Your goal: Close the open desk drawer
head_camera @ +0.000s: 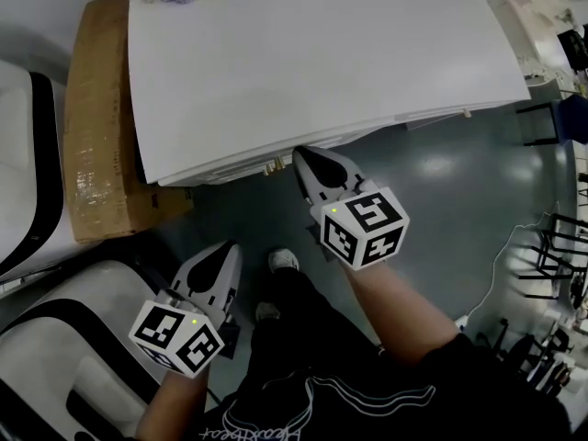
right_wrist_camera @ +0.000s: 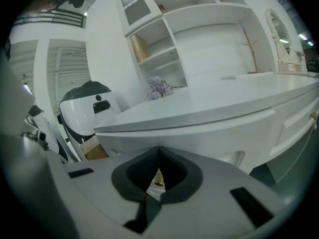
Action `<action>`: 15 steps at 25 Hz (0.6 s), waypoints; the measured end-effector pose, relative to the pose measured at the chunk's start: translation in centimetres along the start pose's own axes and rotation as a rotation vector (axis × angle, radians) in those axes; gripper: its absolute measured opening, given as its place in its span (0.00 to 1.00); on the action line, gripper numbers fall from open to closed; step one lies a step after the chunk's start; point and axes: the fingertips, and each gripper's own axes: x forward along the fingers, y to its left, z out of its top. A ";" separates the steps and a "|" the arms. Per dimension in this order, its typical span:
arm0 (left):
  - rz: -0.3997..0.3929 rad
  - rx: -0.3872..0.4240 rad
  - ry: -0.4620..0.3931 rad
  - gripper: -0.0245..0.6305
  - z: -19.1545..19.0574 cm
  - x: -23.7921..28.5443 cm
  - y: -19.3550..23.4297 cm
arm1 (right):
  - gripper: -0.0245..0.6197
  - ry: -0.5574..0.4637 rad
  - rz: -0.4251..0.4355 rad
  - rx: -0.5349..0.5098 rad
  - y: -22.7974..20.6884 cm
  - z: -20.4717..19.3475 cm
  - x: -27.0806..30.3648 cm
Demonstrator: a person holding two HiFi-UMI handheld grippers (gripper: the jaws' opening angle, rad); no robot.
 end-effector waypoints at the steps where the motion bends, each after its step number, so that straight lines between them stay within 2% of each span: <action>1: 0.001 0.000 -0.001 0.04 0.0 0.0 0.0 | 0.05 0.000 -0.001 -0.003 0.0 0.0 0.0; 15: 0.002 0.010 -0.025 0.04 -0.4 -2.4 -0.8 | 0.05 -0.036 -0.008 0.015 1.1 0.7 -2.1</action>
